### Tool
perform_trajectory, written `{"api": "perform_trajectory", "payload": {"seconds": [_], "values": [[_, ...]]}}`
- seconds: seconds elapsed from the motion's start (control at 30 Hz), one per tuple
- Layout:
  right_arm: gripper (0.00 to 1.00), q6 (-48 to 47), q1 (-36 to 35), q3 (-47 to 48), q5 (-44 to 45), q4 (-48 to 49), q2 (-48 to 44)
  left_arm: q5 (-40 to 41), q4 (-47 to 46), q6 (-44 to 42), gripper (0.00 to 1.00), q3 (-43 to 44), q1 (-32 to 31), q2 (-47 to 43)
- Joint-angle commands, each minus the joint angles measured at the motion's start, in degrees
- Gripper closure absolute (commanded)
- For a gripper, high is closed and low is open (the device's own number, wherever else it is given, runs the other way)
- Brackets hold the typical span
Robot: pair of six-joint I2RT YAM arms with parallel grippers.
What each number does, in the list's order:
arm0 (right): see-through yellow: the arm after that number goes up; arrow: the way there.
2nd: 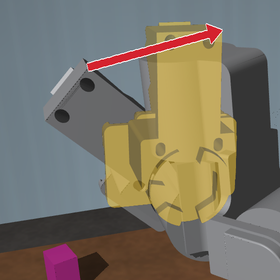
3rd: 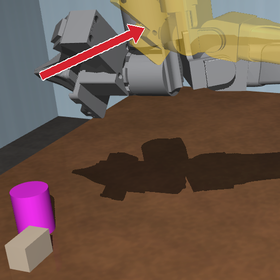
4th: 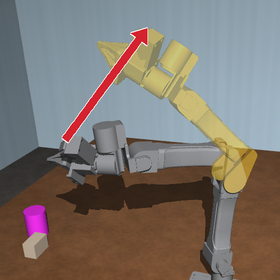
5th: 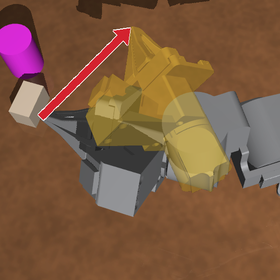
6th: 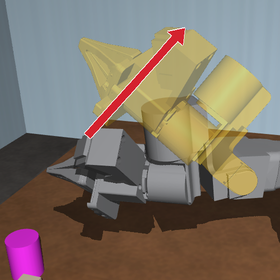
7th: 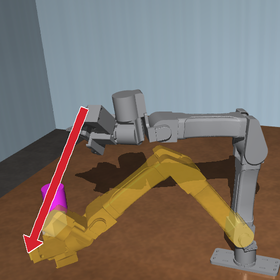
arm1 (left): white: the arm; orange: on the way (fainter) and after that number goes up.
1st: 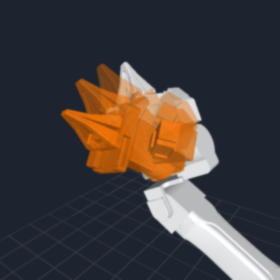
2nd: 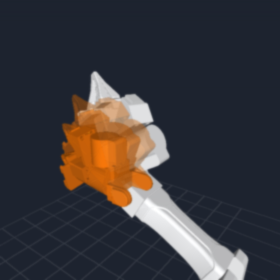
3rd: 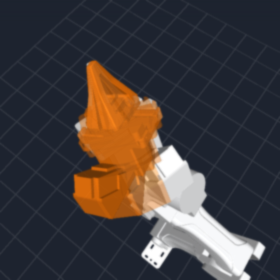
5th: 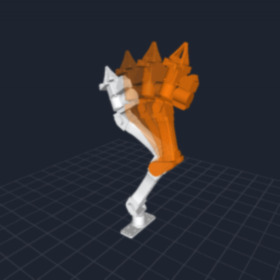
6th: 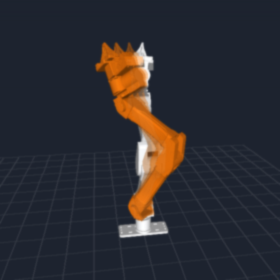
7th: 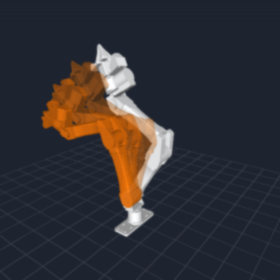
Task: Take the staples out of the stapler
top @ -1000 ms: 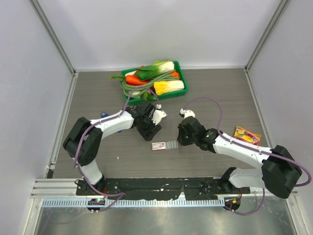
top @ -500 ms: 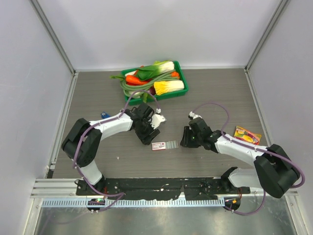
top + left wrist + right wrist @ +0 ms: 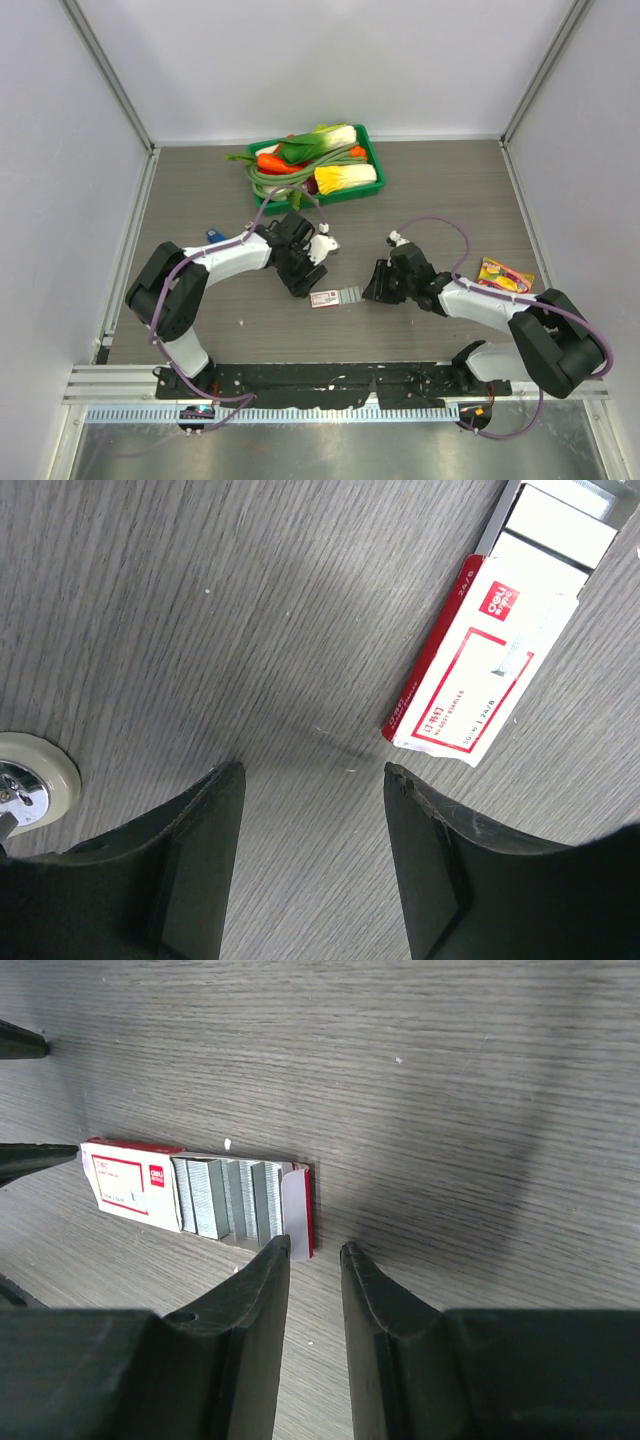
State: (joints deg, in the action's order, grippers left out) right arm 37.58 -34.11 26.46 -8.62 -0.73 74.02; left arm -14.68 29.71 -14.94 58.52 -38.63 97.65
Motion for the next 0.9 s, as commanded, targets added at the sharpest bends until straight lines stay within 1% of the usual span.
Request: {"api": "perform_trajectory", "payload": {"seconds": [0.0,0.2,0.43,0.57,0.87], "values": [[0.69,1.3,0.8,-1.0,-1.0,4.0,0.6,-1.3,-1.9,1.0,0.38,-1.0,-0.5,-0.8],[0.69,1.3,2.3,-1.7,-3.1,4.7,-1.7,-1.3,-1.9,1.0,0.39,-1.2,-0.6,-0.8],[0.69,1.0,5.6,-2.5,-5.7,4.7,-3.8,-1.2,-2.1,1.0,0.39,-1.2,-0.7,-1.0],[0.70,1.0,6.2,-2.5,-6.0,5.0,-2.3,-1.5,-1.9,0.9,0.39,-1.3,-0.7,-1.0],[0.70,2.9,6.3,-3.4,-8.7,10.3,0.7,-2.2,-1.4,0.1,0.39,-1.8,-0.9,-1.5]]}}
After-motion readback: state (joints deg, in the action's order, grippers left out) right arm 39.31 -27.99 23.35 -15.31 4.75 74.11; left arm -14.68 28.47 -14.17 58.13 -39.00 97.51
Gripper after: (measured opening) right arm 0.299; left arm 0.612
